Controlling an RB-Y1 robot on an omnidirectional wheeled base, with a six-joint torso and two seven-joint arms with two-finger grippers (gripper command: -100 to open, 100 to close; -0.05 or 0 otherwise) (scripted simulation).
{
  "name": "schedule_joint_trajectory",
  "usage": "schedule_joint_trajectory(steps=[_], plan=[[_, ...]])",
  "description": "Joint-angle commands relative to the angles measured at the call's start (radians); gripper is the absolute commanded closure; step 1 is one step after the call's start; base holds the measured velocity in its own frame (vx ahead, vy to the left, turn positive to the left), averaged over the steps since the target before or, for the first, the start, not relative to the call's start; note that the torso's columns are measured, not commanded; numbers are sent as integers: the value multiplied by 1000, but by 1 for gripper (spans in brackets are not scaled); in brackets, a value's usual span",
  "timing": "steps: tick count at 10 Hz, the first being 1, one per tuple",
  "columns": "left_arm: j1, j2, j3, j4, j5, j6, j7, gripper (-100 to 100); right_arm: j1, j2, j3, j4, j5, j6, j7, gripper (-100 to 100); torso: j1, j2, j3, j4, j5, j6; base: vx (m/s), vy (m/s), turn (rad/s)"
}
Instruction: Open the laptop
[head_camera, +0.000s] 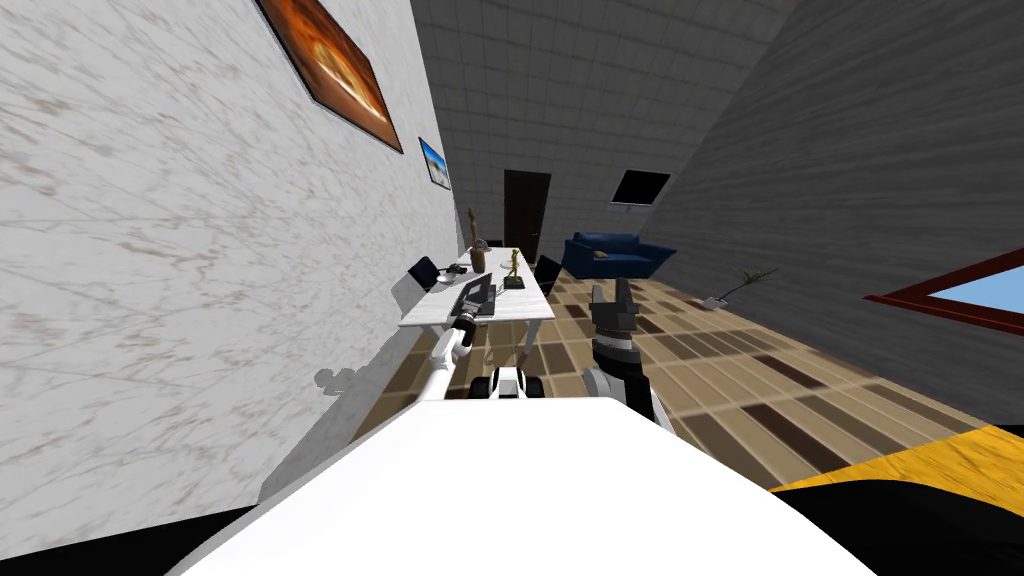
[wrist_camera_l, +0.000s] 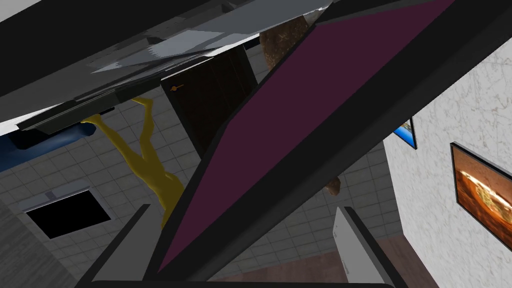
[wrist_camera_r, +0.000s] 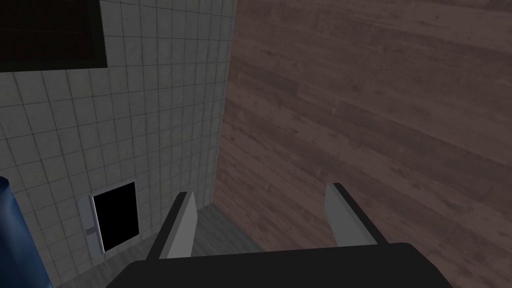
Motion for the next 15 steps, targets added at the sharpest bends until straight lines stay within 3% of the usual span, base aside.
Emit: schedule_joint_trajectory(steps=[1,3,4,5,6,7,10,11,12,13,15], plan=[[-42,22,-38,10,-9,78,33,-100,0,0,0,0,0,0,0,0,0,0,0,0,0,0,-45,42,-156],[-42,22,-38,10,-9,110,33,-100,0,0,0,0,0,0,0,0,0,1,0,0,0,-1,-35,40,-33],[-68,37,-64,16,-15,148,53,-100,0,0,0,0,0,0,0,0,0,0,0,0,0,-1,-58,47,-124],[-68,37,-64,16,-15,168,53,-100,0,0,0,0,0,0,0,0,1,2,1,0,0,0,-56,49,-91],[-94,51,-91,22,-21,197,74,-100,0,0,0,0,0,0,0,0,0,2,1,0,0,0,-71,58,-150],[-94,51,-91,22,-21,226,74,-100,0,0,0,0,0,0,0,0,0,2,1,1,0,1,-58,48,-81],[-147,80,-144,35,-34,318,115,-100,0,0,0,0,0,0,0,0,0,1,1,0,0,0,-62,54,-119],[-147,80,-144,35,-34,345,115,-100,0,0,0,0,0,0,0,0,0,1,1,0,0,0,-54,53,-75],[-142,77,-140,33,-35,324,113,-100,0,0,0,0,0,0,0,0,0,0,0,-1,0,0,-21,21,-3],[-143,77,-141,34,-35,330,115,0,0,0,0,0,0,0,0,0,-1,-2,-1,-1,0,0,-6,5,0],[-143,77,-141,34,-35,330,114,0,0,0,0,0,0,0,0,0,-1,-2,-1,-1,0,0,0,0,0]])
